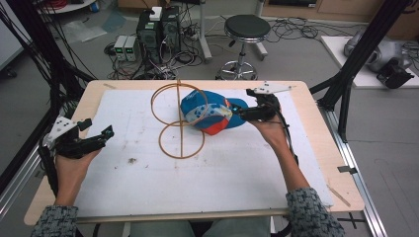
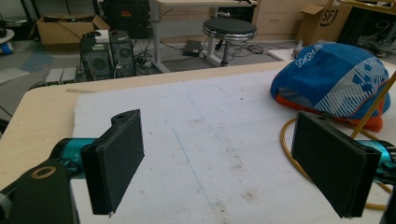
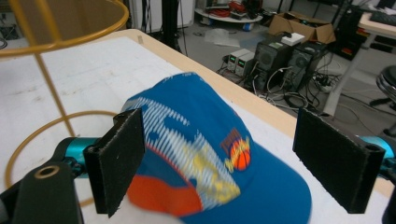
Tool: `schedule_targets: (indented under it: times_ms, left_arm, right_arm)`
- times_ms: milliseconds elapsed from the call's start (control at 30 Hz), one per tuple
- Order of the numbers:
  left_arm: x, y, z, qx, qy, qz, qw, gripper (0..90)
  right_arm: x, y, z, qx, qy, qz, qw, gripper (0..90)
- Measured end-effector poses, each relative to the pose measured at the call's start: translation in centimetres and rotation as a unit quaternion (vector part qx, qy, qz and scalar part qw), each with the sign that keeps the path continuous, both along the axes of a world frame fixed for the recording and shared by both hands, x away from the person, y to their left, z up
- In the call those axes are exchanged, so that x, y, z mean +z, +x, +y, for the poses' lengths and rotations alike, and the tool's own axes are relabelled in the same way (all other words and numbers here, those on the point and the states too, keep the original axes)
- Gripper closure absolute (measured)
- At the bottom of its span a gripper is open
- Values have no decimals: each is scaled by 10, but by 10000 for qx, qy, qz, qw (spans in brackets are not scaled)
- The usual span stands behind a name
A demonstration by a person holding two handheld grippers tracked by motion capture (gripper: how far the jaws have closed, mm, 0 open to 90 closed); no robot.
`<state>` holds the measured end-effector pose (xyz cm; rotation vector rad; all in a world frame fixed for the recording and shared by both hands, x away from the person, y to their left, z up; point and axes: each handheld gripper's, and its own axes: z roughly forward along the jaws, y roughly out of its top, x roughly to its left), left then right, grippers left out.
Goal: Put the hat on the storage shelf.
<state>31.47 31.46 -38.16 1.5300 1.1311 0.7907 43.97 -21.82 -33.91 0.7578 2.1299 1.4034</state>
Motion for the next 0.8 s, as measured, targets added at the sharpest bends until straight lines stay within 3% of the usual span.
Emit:
schedule_targets:
  times_ms: [100, 133, 200, 267, 500, 667, 800]
  left_arm:
    - [0, 0, 0, -15, -9, 8, 10000, 175]
    - [0, 0, 0, -19, -8, 9, 10000, 175]
    - [-1, 1, 0, -26, -12, 11, 10000, 175]
    - [-1, 1, 0, -39, -5, 18, 10000, 178]
    - [-1, 1, -1, -54, -2, 41, 10000, 182]
    - [-1, 2, -1, -68, -15, 20, 10000, 182]
    - [-1, 1, -1, -69, -24, 19, 10000, 182]
  right_arm:
    - [0, 10, 10, 34, -85, 14, 10000, 162]
    - [-2, 19, 19, 60, -79, -57, 9999, 163]
    - [-4, 23, 22, 85, -22, -49, 9999, 163]
    - [-7, 36, 38, 128, -118, 93, 9998, 163]
    - [-17, 55, 74, 227, -225, 95, 9994, 171]
    - [-22, 63, 84, 211, -162, 134, 9996, 182]
    - [-30, 70, 91, 239, -167, 290, 9992, 239]
